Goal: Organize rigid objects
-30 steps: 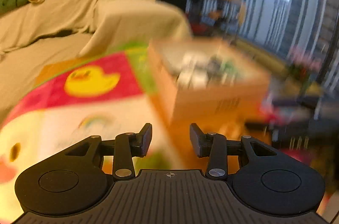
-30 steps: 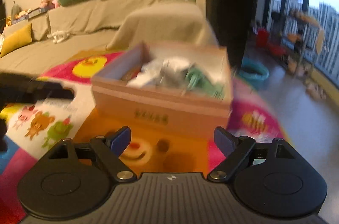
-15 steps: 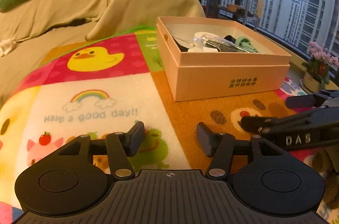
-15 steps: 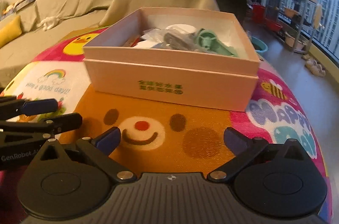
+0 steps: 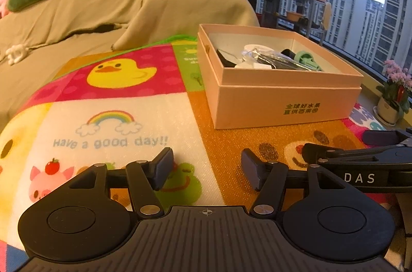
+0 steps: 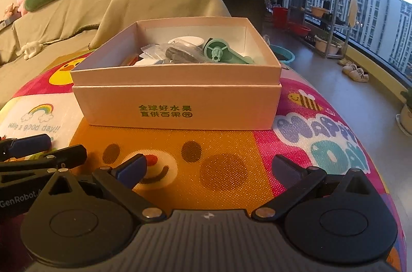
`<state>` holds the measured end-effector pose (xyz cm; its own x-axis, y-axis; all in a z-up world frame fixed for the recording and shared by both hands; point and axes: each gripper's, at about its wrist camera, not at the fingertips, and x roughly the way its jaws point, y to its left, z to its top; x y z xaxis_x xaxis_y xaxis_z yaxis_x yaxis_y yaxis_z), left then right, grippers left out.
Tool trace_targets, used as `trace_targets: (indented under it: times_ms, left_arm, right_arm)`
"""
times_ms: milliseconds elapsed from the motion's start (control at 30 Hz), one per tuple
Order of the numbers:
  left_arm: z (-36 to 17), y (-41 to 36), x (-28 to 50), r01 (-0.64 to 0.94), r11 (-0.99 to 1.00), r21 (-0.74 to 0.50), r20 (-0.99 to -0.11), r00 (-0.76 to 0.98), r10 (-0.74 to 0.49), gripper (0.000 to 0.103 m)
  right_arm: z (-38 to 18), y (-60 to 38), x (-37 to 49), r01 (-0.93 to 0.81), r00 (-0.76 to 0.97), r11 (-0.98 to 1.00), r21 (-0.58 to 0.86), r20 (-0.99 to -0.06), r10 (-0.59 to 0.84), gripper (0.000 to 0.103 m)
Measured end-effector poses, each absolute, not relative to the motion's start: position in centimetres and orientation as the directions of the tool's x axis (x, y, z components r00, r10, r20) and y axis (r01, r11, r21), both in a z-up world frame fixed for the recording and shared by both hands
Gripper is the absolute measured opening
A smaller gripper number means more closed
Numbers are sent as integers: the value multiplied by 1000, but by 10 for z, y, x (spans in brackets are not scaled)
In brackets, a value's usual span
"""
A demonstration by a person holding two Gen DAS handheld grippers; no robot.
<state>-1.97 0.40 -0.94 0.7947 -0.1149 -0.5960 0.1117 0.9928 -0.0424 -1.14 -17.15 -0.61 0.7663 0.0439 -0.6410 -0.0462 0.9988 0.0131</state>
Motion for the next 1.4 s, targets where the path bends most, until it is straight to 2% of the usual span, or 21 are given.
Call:
trace_targets:
  times_ms: [1400]
  left_arm:
    - [-8,3,-21,95,995,-25,-597,797,-92,61]
  right_arm:
    - [-6,-171,-11,-47,768,999,10,-639,42,103]
